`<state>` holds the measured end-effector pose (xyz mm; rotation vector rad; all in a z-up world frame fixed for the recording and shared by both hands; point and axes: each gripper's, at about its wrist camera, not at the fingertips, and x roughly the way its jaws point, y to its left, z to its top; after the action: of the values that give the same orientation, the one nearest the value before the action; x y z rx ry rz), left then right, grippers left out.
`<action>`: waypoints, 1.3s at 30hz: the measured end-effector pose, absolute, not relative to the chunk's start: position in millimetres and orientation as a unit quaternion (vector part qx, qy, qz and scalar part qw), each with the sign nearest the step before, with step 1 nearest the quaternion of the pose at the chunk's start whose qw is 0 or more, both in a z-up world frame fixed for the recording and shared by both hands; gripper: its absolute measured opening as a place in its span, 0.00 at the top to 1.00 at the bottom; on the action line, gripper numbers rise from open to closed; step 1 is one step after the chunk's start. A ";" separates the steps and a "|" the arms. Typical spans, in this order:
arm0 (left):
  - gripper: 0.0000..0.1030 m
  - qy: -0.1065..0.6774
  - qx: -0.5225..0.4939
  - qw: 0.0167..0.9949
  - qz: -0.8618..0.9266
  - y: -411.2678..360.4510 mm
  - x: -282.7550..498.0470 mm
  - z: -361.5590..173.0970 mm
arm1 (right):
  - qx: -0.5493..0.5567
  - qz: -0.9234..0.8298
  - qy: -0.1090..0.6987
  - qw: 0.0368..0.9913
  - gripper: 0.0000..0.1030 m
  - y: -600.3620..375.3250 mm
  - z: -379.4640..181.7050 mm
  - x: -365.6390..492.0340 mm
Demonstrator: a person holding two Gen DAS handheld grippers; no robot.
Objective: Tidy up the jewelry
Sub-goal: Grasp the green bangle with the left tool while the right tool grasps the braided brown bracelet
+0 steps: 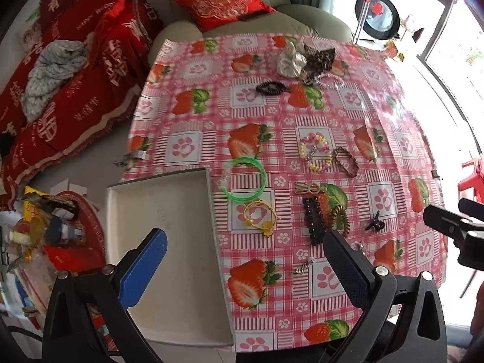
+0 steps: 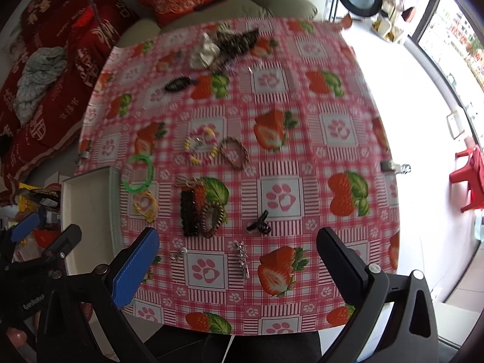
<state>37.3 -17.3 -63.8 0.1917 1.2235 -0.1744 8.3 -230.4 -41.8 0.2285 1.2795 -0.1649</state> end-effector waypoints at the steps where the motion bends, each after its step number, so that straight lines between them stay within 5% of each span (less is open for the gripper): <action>1: 0.00 0.574 0.092 0.810 -0.084 -19.6 41.6 -68.2 | 0.107 -0.079 0.600 0.789 0.00 -233.1 -48.4 9.7; 16: 0.06 0.576 0.118 0.802 -0.102 -72.5 117.1 -157.5 | 0.145 -0.052 0.628 0.763 0.00 -282.4 -137.0 58.0; 19: 0.20 0.584 0.117 0.797 -0.100 -75.0 125.0 -173.9 | 0.136 -0.051 0.633 0.760 0.00 -286.0 -149.2 69.7; 27: 0.21 0.606 0.108 0.783 -0.087 -72.0 138.7 -208.9 | 0.085 -0.046 0.623 0.776 0.00 -277.7 -179.5 110.5; 29: 0.35 0.611 0.104 0.780 -0.087 -71.3 142.0 -213.6 | 0.070 -0.049 0.617 0.782 0.01 -273.8 -183.3 121.7; 36: 0.38 0.623 0.072 0.775 -0.077 -62.7 147.6 -226.3 | 0.027 -0.048 0.624 0.780 0.33 -258.1 -200.5 143.4; 39: 0.56 0.617 0.068 0.779 -0.091 -66.0 145.2 -225.3 | -0.003 -0.050 0.623 0.781 0.35 -249.5 -206.2 144.1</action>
<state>145.2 -66.0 -225.3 0.1470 1.3343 -0.1975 144.1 -249.5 -206.2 -0.0074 1.3460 -0.1083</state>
